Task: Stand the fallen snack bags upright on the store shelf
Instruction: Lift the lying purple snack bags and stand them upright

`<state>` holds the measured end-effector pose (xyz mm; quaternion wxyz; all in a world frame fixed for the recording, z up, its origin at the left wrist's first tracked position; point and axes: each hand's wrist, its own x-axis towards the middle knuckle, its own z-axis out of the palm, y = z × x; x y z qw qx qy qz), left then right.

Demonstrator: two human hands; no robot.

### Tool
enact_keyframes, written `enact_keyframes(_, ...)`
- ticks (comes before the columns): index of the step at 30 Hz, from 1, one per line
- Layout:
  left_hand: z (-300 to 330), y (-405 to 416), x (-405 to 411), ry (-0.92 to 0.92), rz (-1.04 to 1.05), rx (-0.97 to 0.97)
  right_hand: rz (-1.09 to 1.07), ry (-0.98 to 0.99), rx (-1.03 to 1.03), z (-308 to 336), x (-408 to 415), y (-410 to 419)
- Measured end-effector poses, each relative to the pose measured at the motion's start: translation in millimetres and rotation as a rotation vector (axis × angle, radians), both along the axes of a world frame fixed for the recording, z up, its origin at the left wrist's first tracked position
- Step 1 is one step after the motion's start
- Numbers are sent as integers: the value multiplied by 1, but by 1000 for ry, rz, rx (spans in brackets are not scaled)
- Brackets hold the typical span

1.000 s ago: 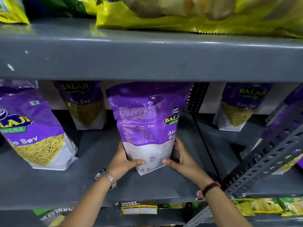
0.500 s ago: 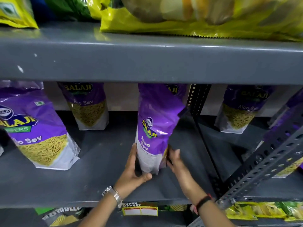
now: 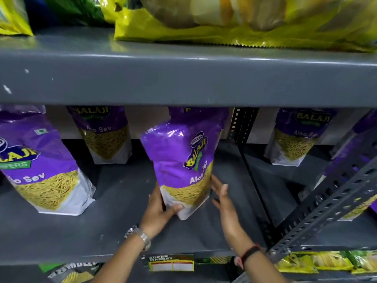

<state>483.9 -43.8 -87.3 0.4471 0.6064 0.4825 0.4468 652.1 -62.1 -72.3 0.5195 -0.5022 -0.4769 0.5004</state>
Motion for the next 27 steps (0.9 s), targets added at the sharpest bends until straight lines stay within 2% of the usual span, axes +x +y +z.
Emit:
enact_keyframes(3, -5, 6, -17, -37, 46, -5, -127, -96, 35, -10, 19, -7)
enact_keyframes(9, -10, 9, -9, 74, -92, -24, 188, -316, 28, -22, 26, 17)
enact_keyframes(19, -20, 10, -3, 382, 115, -77, 79, -475, 37, -39, 29, 19)
enact_keyframes(23, -22, -7, -1, 488, 102, -62, 90, -432, -19, -42, 43, -2)
enact_keyframes(27, -25, -11, -1, 619, 90, -7, 52, -516, -31, -44, 48, -20)
